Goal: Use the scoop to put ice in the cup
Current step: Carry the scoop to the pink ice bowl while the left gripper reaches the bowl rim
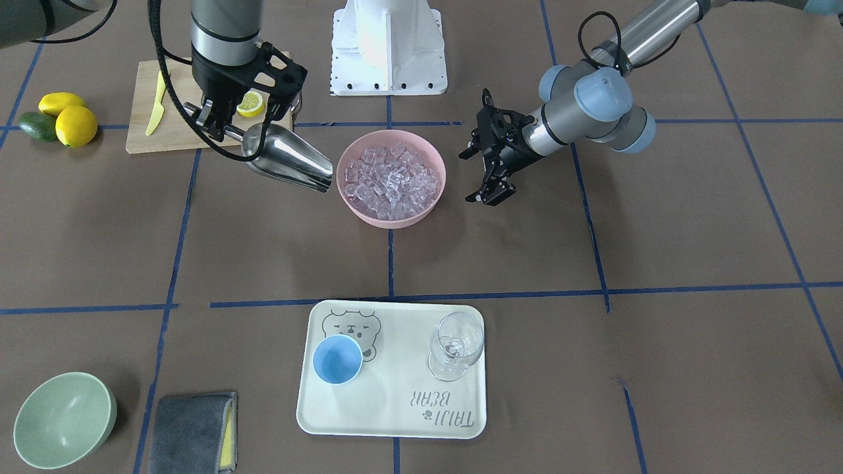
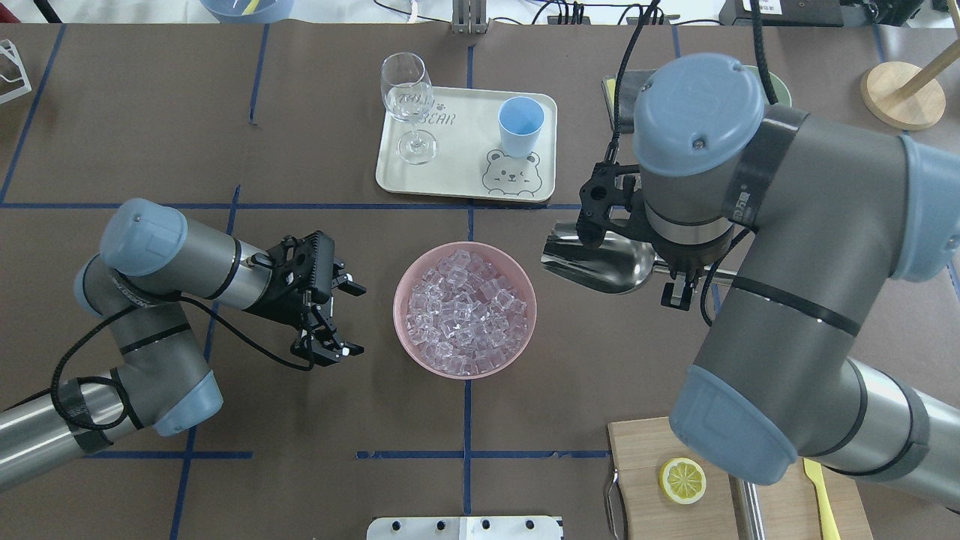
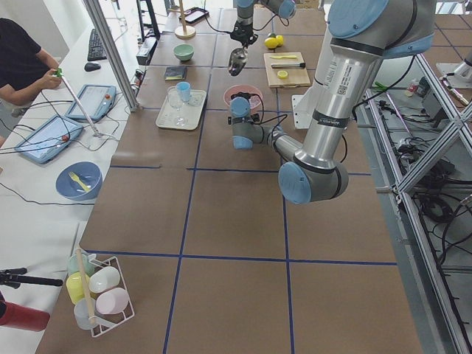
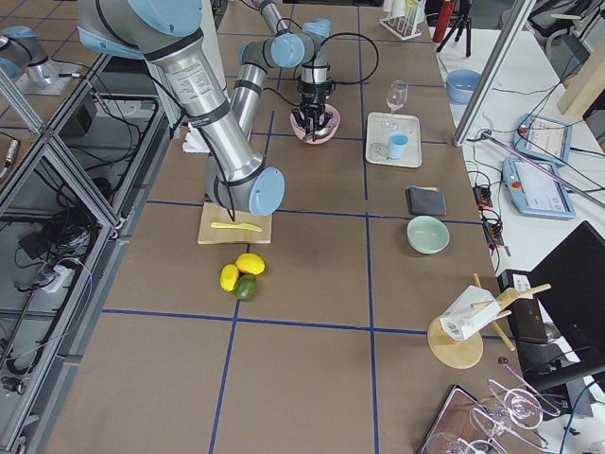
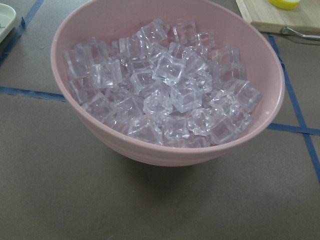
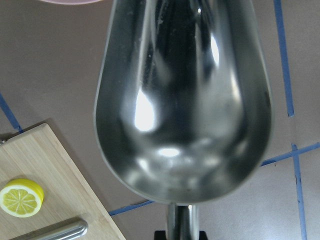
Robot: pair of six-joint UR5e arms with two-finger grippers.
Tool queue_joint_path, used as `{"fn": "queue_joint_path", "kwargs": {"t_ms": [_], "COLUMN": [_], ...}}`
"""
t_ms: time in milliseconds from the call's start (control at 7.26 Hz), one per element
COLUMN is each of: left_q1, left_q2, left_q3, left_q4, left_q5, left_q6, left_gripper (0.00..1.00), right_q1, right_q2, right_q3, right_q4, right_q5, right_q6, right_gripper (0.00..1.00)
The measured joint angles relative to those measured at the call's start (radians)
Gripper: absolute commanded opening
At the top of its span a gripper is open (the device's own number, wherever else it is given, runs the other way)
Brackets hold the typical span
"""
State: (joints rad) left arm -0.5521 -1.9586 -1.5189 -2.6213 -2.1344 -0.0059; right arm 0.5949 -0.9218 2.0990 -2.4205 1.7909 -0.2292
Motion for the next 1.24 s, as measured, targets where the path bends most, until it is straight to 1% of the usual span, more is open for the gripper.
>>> {"fn": "queue_joint_path", "kwargs": {"t_ms": [275,688,964,1239], "left_q1": [0.02,0.024,0.024,0.023], "left_q2": [-0.016,-0.03,-0.038,-0.04], "left_q3": [0.004,0.007,0.008,0.008], "left_q4": [-0.002,0.001,0.001,0.0], "left_q5": [0.034,0.039,0.039,0.039], "left_q6": [-0.005,-0.005,-0.006,-0.01], "left_gripper": [1.0,1.0,1.0,1.0], "right_q1": [-0.022,-0.032,-0.047,-0.059], "right_q2": [0.026,0.061,0.143,0.256], "right_q3": [-0.01,-0.028,-0.105,-0.213], "right_q4": [-0.047,-0.08,-0.145,-0.224], "right_q5": [-0.014,-0.019,-0.041,-0.066], "right_q6": [-0.001,-0.001,-0.005,-0.029], "right_gripper": [0.0,0.0,0.0,0.0]}}
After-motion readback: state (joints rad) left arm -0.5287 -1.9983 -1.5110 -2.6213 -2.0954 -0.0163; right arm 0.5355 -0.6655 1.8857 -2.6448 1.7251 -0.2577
